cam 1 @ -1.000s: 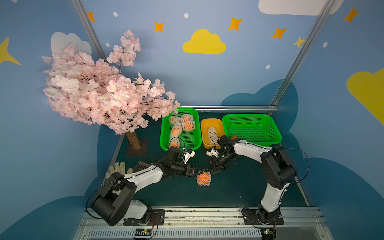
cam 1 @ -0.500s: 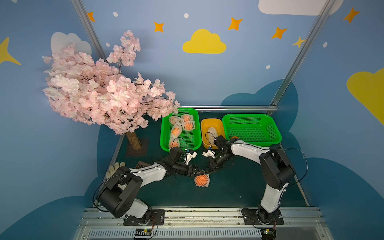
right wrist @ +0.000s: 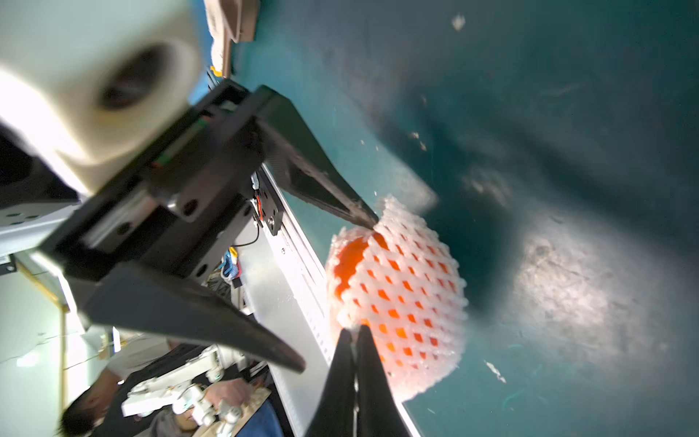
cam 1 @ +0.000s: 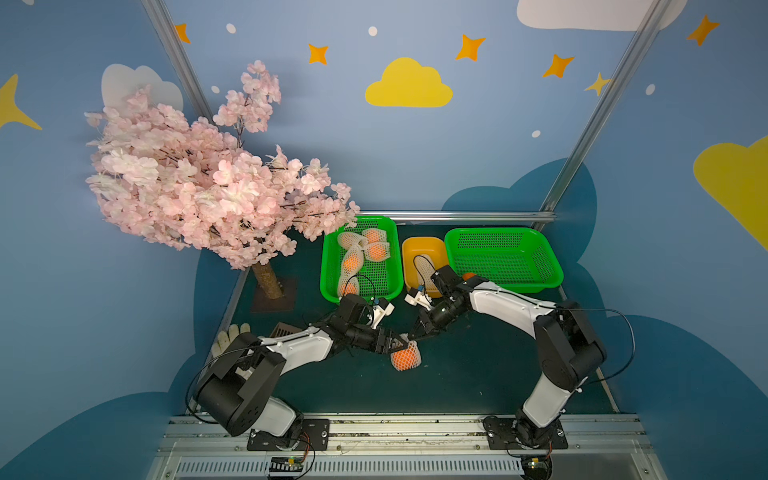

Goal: Remove foam nets from oranges
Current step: Remove the foam net from the orange.

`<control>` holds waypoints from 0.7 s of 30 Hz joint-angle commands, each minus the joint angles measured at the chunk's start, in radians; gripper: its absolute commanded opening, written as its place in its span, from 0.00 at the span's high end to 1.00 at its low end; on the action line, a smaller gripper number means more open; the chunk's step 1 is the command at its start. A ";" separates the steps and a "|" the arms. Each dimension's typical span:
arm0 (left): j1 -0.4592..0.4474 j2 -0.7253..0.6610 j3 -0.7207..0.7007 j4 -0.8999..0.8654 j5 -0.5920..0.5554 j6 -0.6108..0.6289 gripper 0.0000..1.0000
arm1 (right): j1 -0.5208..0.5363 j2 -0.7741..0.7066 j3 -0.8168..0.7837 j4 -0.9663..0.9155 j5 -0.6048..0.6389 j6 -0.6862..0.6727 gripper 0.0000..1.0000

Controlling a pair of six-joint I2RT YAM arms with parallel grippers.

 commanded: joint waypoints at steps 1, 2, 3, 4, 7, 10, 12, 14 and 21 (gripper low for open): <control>-0.004 -0.010 0.019 0.020 -0.010 0.028 0.28 | 0.002 -0.059 -0.055 0.124 0.031 0.019 1.00; -0.004 -0.010 0.019 0.020 -0.013 0.031 0.28 | 0.002 -0.068 -0.068 0.146 0.036 0.024 1.00; -0.004 -0.009 0.019 0.020 -0.017 0.032 0.27 | 0.002 -0.076 -0.082 0.166 0.036 0.028 1.00; -0.004 -0.008 0.020 0.017 -0.021 0.035 0.27 | 0.002 -0.081 -0.094 0.183 0.036 0.029 1.00; -0.003 0.004 0.026 0.018 -0.033 0.035 0.27 | 0.002 -0.086 -0.113 0.201 0.035 0.035 1.00; -0.005 0.019 0.031 0.022 -0.053 0.037 0.27 | 0.002 -0.099 -0.140 0.228 0.036 0.042 1.00; -0.007 0.025 0.031 0.034 -0.065 0.039 0.27 | -0.005 -0.110 -0.160 0.249 0.036 0.050 1.00; -0.012 0.033 0.036 0.043 -0.069 0.042 0.27 | -0.012 -0.119 -0.175 0.263 0.032 0.060 1.00; -0.046 0.094 0.106 -0.009 -0.074 0.088 0.30 | -0.033 -0.131 -0.192 0.269 0.025 0.069 1.00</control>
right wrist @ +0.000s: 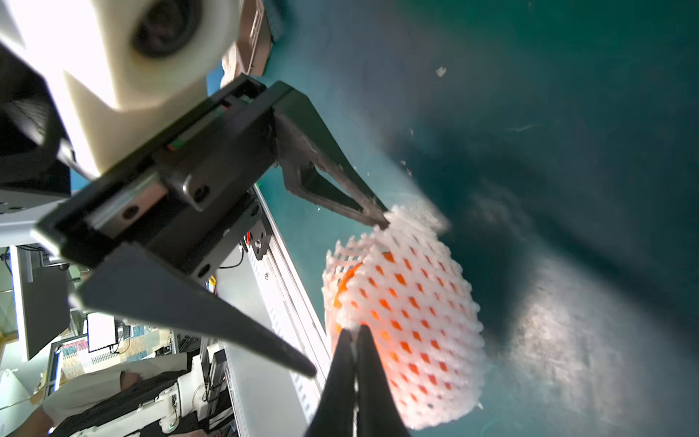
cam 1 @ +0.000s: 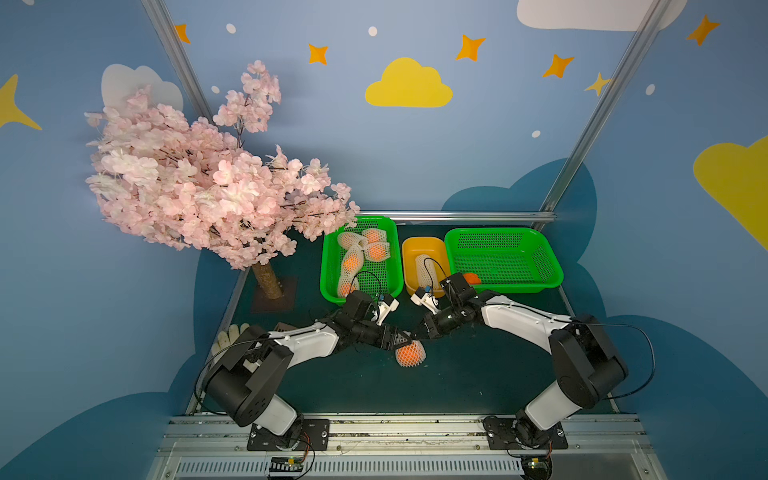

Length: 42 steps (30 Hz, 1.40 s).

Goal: Remove foam nets from oranges
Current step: Remove the foam net from the orange.

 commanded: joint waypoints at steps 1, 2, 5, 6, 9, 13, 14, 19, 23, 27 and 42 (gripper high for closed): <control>-0.013 0.024 0.034 -0.040 -0.012 0.044 0.31 | -0.012 -0.029 -0.018 0.022 -0.001 0.007 1.00; -0.014 0.027 0.033 -0.040 -0.013 0.044 0.32 | -0.016 -0.032 -0.021 0.022 -0.001 0.008 1.00; -0.015 0.025 0.024 -0.030 -0.025 0.041 0.42 | -0.024 -0.044 -0.033 0.026 -0.002 0.010 1.00; -0.015 0.024 0.023 -0.030 -0.025 0.042 0.47 | -0.028 -0.048 -0.037 0.027 -0.002 0.010 1.00; -0.023 0.030 0.028 -0.028 -0.021 0.045 0.56 | -0.040 -0.053 -0.047 0.036 -0.008 0.017 1.00; -0.033 0.048 0.040 -0.005 -0.028 0.035 0.70 | -0.047 -0.057 -0.047 0.042 -0.022 0.025 1.00; -0.036 0.050 0.043 0.005 -0.030 0.028 0.74 | -0.048 -0.060 -0.042 0.041 -0.024 0.027 1.00; -0.050 0.066 0.104 -0.060 -0.040 0.046 0.91 | -0.067 -0.086 -0.037 0.039 -0.030 0.038 1.00; -0.051 0.055 0.138 -0.108 -0.060 0.050 0.96 | -0.092 -0.100 -0.041 0.028 -0.031 0.048 0.94; -0.048 0.061 0.169 -0.148 -0.064 0.040 0.96 | -0.109 -0.119 -0.045 0.031 -0.033 0.058 0.85; 0.046 0.069 0.263 -0.172 0.087 -0.095 0.93 | -0.185 -0.201 -0.041 -0.085 -0.031 -0.013 0.42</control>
